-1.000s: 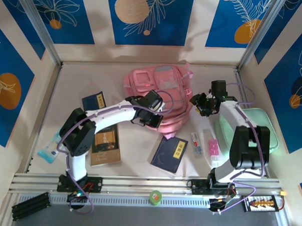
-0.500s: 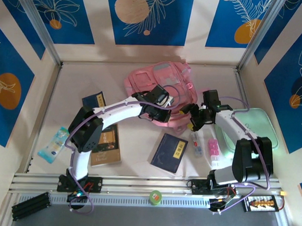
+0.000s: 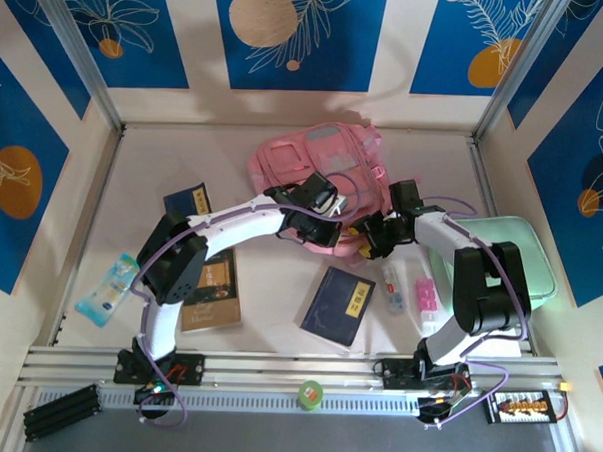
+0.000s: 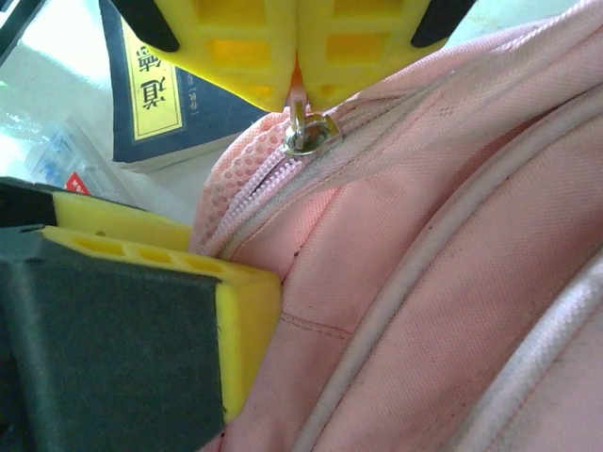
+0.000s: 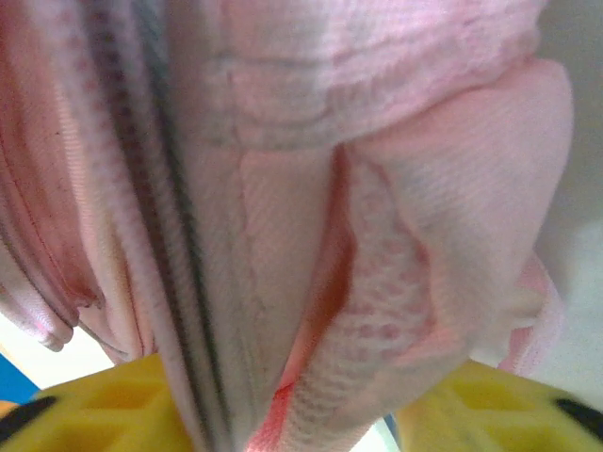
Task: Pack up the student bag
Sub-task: Unzip the student bag at the top-center of the table.
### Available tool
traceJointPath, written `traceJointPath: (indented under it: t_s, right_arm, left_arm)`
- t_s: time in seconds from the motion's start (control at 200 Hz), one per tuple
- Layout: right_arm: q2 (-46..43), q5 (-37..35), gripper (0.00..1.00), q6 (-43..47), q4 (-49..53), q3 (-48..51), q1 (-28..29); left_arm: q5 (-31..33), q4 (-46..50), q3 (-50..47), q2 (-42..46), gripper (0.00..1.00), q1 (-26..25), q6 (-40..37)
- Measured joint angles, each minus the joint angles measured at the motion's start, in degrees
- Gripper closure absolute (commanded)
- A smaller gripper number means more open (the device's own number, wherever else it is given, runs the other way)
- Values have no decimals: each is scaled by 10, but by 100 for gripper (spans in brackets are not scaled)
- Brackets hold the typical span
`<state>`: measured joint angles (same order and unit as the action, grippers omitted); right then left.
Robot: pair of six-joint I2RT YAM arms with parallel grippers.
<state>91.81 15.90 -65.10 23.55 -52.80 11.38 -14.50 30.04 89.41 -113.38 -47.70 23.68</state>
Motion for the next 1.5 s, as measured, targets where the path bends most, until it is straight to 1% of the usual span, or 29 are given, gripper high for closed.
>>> traceJointPath:
  t_s: [0.045, 0.08, 0.225, 0.43, 0.695, 0.82, 0.915, 1.055, 1.15, 1.32, 1.5]
  right_arm:
    - [1, -2, 68, -2, 0, 0, 0]
    - [0, -3, 70, -2, -1, 0, 0]
    - [-1, -9, 72, 3, -2, 0, 0]
    - [-14, -20, 80, 11, 1, 0, 0]
    - [-39, -46, 88, 16, 14, 0, 0]
    - [-48, -53, 88, 18, 17, 0, 0]
    - [-53, -54, 88, 20, 18, 0, 1]
    - [-56, -52, 88, 21, 17, 0, 2]
    - [-58, -49, 88, 21, 15, 0, 3]
    - [-58, -39, 88, 20, 8, 0, 4]
    - [-54, -34, 88, 4, -11, -6, 29]
  left_arm:
    - [3, 1, -2, 0, 100, 0, 0]
    - [6, 2, -3, 0, 100, 0, -2]
    - [17, -1, -26, 11, 100, 0, -3]
    - [45, -4, -82, 58, 100, 11, -16]
    - [76, -15, -163, 104, 100, 56, -60]
    - [82, -24, -182, 106, 100, 84, -85]
    - [82, -28, -186, 106, 100, 116, -103]
    - [80, -37, -184, 102, 100, 168, -123]
    - [77, -36, -164, 82, 100, 191, -139]
    - [86, -23, -118, 43, 100, 209, -157]
    - [105, -19, -96, 27, 100, 212, -159]
